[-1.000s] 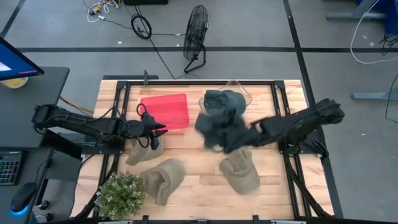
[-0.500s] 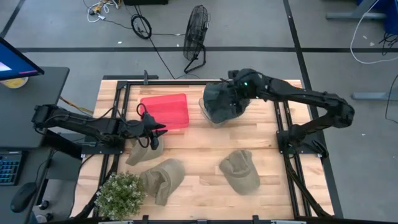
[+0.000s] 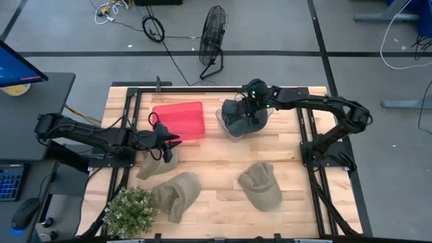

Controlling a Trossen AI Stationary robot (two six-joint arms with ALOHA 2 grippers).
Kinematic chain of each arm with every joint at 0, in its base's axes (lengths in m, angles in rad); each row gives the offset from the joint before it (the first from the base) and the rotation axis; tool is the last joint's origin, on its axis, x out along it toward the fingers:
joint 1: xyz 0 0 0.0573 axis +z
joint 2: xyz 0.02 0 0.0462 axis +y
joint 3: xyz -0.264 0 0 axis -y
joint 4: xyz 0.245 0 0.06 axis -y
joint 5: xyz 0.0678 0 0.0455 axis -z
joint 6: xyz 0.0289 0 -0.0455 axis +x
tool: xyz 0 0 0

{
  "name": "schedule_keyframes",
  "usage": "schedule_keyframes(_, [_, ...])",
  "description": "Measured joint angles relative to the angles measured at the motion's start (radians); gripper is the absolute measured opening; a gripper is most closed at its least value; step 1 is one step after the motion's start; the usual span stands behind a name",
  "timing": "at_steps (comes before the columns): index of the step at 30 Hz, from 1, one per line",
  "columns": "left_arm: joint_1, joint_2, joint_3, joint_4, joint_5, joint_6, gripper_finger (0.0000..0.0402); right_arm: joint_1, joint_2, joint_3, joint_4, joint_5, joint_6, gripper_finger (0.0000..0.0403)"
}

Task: Pick & Place hat
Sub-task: Put the blue cap into the transparent bin, then put the bottom right brown cap into the red bin

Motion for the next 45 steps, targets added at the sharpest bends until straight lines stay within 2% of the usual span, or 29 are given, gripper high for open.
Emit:
schedule_keyframes(5, [0.000, 0.000, 0.000, -0.002, 0.000, 0.000, 0.0122, 0.004, -0.008, -0.001, 0.027, 0.018, -0.003, 0.0096])
schedule_keyframes(8, [0.000, 0.000, 0.000, -0.006, 0.000, -0.001, 0.0122, 0.017, -0.018, 0.020, 0.005, 0.095, 0.033, 0.0131])
schedule_keyframes(10, [0.000, 0.000, 0.000, -0.007, 0.000, -0.013, 0.0122, 0.031, -0.023, 0.052, -0.053, 0.137, 0.067, 0.0154])
schedule_keyframes(15, [0.000, 0.000, 0.000, -0.015, 0.000, -0.052, 0.0122, 0.096, -0.040, 0.170, -0.280, 0.140, 0.156, 0.0199])
schedule_keyframes(20, [0.000, 0.000, 0.000, -0.014, 0.000, -0.052, 0.0122, 0.216, -0.071, 0.276, -0.413, 0.057, 0.288, 0.0212])
schedule_keyframes(25, [0.000, 0.000, 0.000, -0.014, 0.000, -0.052, 0.0122, 0.381, -0.104, 0.291, -0.431, 0.026, 0.372, 0.0205])
schedule_keyframes(35, [0.000, 0.000, 0.000, -0.014, 0.000, -0.051, 0.0122, 0.701, -0.102, 0.121, -0.386, 0.026, 0.705, 0.0203])
schedule_keyframes(41, [0.000, 0.000, 0.000, -0.014, 0.000, -0.051, 0.0122, 0.841, -0.102, -0.031, -0.291, 0.026, 1.005, 0.0203])
schedule_keyframes(45, [0.000, 0.000, 0.000, -0.014, 0.000, -0.051, 0.0122, 0.919, -0.102, -0.119, -0.241, 0.025, 1.106, 0.0203])
